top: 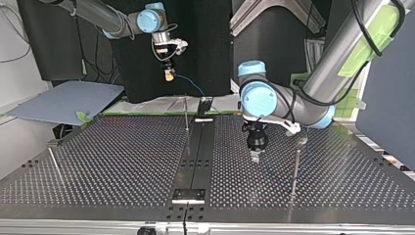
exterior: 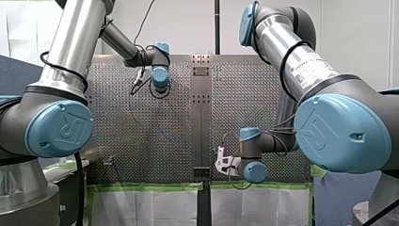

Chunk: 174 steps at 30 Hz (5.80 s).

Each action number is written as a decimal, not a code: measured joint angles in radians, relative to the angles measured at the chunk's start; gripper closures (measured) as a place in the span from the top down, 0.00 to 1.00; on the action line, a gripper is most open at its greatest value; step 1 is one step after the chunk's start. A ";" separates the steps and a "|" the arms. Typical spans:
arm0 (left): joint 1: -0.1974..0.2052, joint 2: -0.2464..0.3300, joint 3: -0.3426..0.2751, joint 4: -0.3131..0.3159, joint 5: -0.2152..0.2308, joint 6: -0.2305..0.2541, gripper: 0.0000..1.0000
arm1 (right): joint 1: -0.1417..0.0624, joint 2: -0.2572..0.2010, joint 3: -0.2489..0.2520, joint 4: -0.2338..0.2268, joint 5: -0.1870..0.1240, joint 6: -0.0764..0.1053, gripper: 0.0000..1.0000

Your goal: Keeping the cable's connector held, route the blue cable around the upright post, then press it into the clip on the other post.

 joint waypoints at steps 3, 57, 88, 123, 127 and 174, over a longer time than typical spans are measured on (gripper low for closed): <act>0.005 -0.017 0.000 -0.003 -0.015 0.022 1.00 | 0.001 0.000 0.000 0.000 -0.001 -0.001 0.00; -0.004 -0.263 0.029 -0.029 -0.221 0.184 1.00 | 0.006 0.000 -0.002 0.000 -0.013 0.000 0.00; -0.020 -0.388 0.029 -0.037 -0.019 -0.047 1.00 | 0.007 0.000 -0.001 -0.011 -0.028 -0.007 0.00; -0.124 -0.458 0.029 -0.051 0.123 -0.257 1.00 | 0.014 0.000 -0.001 -0.009 -0.044 -0.012 0.00; -0.137 -0.490 0.034 -0.077 0.118 -0.239 1.00 | 0.016 0.000 -0.001 -0.009 -0.044 -0.011 0.00; -0.143 -0.458 0.040 -0.070 0.182 -0.464 1.00 | -0.017 0.000 -0.003 0.003 -0.009 -0.065 0.00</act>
